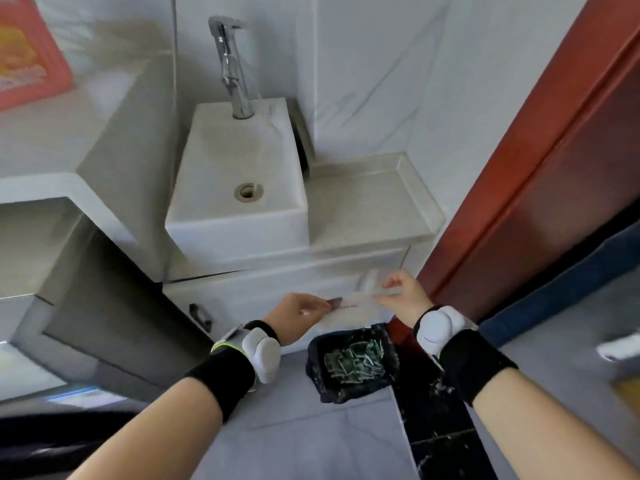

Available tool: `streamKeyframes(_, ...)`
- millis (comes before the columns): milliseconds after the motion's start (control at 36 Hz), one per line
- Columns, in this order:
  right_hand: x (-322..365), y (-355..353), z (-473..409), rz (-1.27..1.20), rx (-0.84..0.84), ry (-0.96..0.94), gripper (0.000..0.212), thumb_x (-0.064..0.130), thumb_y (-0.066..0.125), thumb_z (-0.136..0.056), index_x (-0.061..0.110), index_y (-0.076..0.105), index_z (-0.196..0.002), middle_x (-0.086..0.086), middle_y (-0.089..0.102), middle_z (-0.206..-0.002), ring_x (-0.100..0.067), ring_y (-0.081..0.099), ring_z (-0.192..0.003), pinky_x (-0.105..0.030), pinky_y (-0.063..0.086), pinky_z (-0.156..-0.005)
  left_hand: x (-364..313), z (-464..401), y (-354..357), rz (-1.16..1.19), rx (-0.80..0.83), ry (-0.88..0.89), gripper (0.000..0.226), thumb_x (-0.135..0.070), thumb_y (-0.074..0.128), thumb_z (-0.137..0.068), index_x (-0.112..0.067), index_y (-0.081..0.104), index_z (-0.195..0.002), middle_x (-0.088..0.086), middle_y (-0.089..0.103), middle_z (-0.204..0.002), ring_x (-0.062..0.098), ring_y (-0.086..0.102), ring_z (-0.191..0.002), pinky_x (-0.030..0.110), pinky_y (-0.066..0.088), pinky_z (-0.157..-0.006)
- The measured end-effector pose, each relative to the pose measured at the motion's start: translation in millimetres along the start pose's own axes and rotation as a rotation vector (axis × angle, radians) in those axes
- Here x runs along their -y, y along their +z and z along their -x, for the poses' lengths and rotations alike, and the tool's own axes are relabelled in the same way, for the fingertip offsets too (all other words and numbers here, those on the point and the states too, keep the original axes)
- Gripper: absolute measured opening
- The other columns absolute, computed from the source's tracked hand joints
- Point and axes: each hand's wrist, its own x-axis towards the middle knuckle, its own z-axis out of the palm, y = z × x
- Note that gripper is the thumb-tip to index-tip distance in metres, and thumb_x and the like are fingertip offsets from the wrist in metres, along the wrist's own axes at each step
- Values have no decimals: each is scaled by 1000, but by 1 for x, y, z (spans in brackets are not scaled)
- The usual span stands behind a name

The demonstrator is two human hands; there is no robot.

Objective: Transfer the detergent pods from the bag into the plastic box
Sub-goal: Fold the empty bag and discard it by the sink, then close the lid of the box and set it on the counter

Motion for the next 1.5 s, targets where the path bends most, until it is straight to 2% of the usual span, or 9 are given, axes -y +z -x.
streamKeyframes(167,-111,12,-31,5,-76,110,24,10,69,-80,21,49,-73,-2,55,-77,-24,57,-66,-35,47,-70,99,-73,79,-157,187,-156,30,-18,49,-95,-12,63,-121,5,59,-130,21,53,-121,27,37,-102)
streamKeyframes(361,-180,36,-60,-13,-71,173,23,7,68,-81,19,50,-73,-3,54,-68,-1,50,-35,-13,39,-39,159,-125,130,-63,172,-216,29,-23,57,-92,-17,65,-119,0,64,-123,14,57,-115,22,40,-93)
streamKeyframes(528,-207,56,-77,-48,-66,195,21,8,68,-81,18,51,-74,-3,55,-63,-5,47,-33,-27,41,-50,187,-144,139,59,91,-239,20,-7,53,-91,-17,68,-100,6,66,-106,17,59,-98,22,42,-86)
streamKeyframes(639,-191,58,-74,-88,-68,193,21,5,65,-83,18,51,-75,-2,53,-62,-14,48,-41,-26,40,-47,175,-137,125,114,36,-197,20,-6,55,-91,-7,69,-106,6,67,-103,16,60,-96,23,44,-87)
streamKeyframes(750,-142,45,-58,-103,-62,196,19,8,66,-82,19,52,-75,-1,51,-61,-14,47,-42,-27,41,-49,133,-112,90,177,-10,-177,16,-8,54,-91,-16,67,-95,4,67,-97,18,61,-92,17,47,-77)
streamKeyframes(833,-102,34,-44,-98,-54,165,19,10,65,-83,20,53,-74,-2,49,-63,-4,46,-36,-17,39,-42,92,-93,66,212,-14,-159,20,-8,49,-94,-11,66,-104,3,66,-98,17,61,-87,7,46,-61)
streamKeyframes(944,-19,8,-15,-138,-31,103,17,12,64,-85,19,54,-73,-2,46,-57,-4,42,-37,-25,37,-51,17,-53,26,259,10,-147,17,-15,49,-95,-17,64,-102,-3,66,-99,13,62,-87,20,47,-75)
streamKeyframes(1250,246,-64,44,-151,64,-125,11,20,60,-88,11,54,-85,-1,47,-59,-14,41,-51,-25,37,-51,-195,47,-117,281,-83,4,19,-14,51,-94,-15,64,-109,-5,66,-93,9,61,-82,22,46,-78)
streamKeyframes(1500,422,-51,79,-176,151,-360,18,20,61,-88,13,55,-73,0,44,-53,-11,37,-43,-18,33,-45,-287,141,-265,265,-369,152,17,-11,52,-94,-23,63,-91,-6,66,-86,8,59,-74,23,43,-74)
